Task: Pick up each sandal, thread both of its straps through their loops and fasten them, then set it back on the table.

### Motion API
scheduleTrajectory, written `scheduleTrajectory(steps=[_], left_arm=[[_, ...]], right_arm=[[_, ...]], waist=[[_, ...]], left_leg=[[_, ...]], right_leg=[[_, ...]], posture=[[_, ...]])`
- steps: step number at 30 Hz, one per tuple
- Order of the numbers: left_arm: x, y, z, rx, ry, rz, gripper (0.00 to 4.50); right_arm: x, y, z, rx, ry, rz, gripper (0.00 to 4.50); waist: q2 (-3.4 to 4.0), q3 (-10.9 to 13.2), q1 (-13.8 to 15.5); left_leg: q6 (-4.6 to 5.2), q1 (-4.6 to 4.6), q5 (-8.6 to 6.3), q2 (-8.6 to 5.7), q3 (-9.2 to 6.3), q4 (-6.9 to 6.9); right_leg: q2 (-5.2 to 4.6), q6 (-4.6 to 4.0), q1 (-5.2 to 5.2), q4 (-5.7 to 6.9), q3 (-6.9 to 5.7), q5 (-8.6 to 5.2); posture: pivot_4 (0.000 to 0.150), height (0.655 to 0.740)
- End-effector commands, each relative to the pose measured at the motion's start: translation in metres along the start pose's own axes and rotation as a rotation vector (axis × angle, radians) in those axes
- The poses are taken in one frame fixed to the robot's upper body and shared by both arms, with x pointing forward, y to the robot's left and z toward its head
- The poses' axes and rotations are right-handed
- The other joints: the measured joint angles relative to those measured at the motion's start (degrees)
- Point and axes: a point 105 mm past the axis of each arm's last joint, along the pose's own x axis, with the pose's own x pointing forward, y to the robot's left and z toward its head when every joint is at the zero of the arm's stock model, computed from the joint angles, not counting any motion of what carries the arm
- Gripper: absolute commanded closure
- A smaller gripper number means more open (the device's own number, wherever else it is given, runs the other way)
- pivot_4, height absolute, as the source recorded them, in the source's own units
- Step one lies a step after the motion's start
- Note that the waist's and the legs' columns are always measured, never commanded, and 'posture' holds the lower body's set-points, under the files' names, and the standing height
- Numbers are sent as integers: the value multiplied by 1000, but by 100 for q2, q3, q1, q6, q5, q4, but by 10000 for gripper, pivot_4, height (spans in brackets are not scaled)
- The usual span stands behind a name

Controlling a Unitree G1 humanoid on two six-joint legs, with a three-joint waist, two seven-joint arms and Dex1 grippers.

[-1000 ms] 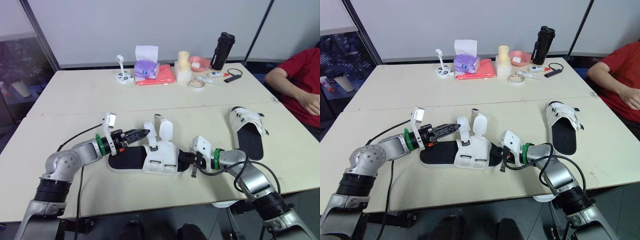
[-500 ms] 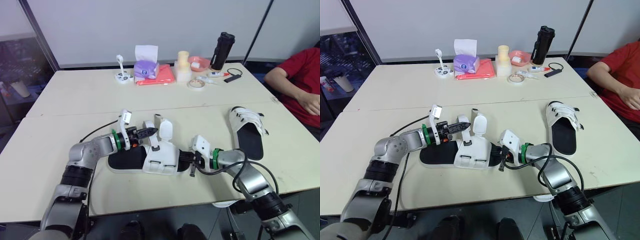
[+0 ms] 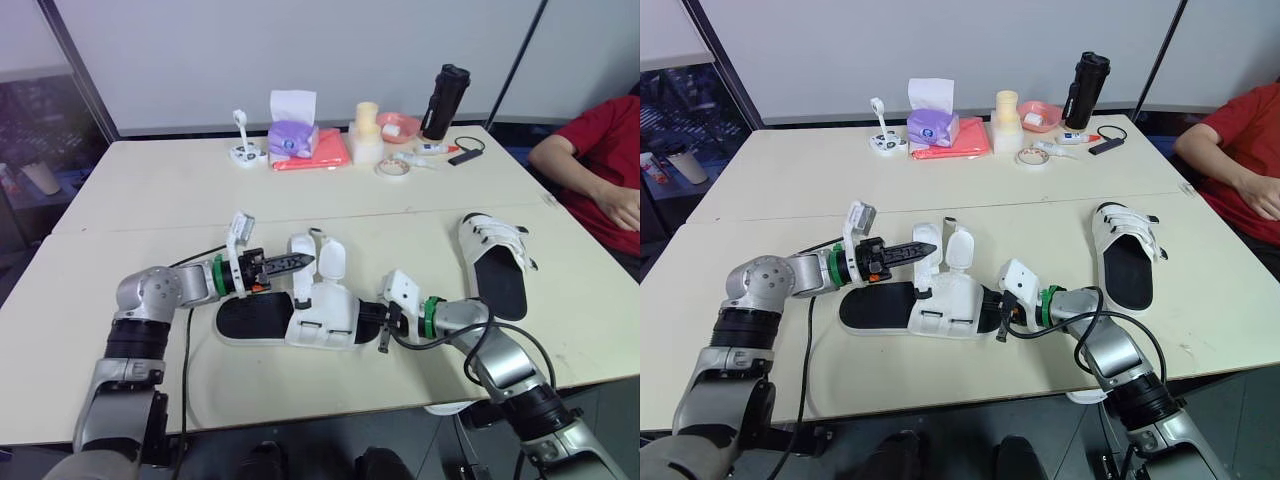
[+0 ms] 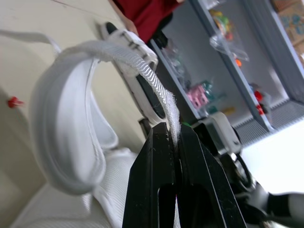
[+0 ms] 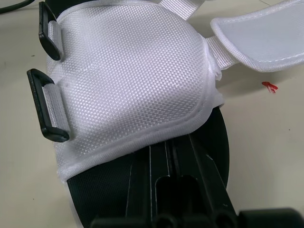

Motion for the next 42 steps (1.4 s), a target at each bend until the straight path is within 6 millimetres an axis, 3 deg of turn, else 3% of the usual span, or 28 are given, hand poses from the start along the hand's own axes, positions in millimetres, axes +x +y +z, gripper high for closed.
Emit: scheduleTrajectory(steps=[1,13,19,30,38,42], left_arm=[[4,-3,-1,39,18,-12,44183],[18,5,-7,68,38,-7,44183],[18,-1,-13,53,81,-40,44183],[14,6,-35,116,188,-2,44183],[12,-11,-18,51,113,-90,44183],[12,-10,-19,82,123,-68,44183]], right_arm=[[3,5,-29,57,109,-4,45000],[2,7,-30,61,112,-6,45000],[2,8,-31,61,111,-10,45000],[4,10,-31,56,112,-7,45000],[5,10,-31,54,115,-4,45000],[6,10,-32,54,116,-3,45000]], waist=[[0,0,-1],[0,0,-2],[0,0,-4],[0,-1,-7],[0,-1,-3],[0,-1,-3]], left_leg=[[0,0,0,0,0,0],[-1,-1,0,0,-2,-11],[-1,-1,0,0,-3,-23],[-2,2,0,1,-5,-56],[-2,1,0,2,-5,-70],[-2,1,1,2,-5,-70]], right_leg=[[0,0,-1,0,0,0],[-2,-1,-2,-11,1,0],[-3,-1,-1,-24,1,0],[-4,-5,0,-61,1,4],[-4,-5,-2,-73,1,4],[-4,-5,-1,-73,1,4]], posture=[[1500,7400],[1500,7400],[1500,7400],[1500,7400],[1500,7400],[1500,7400]])
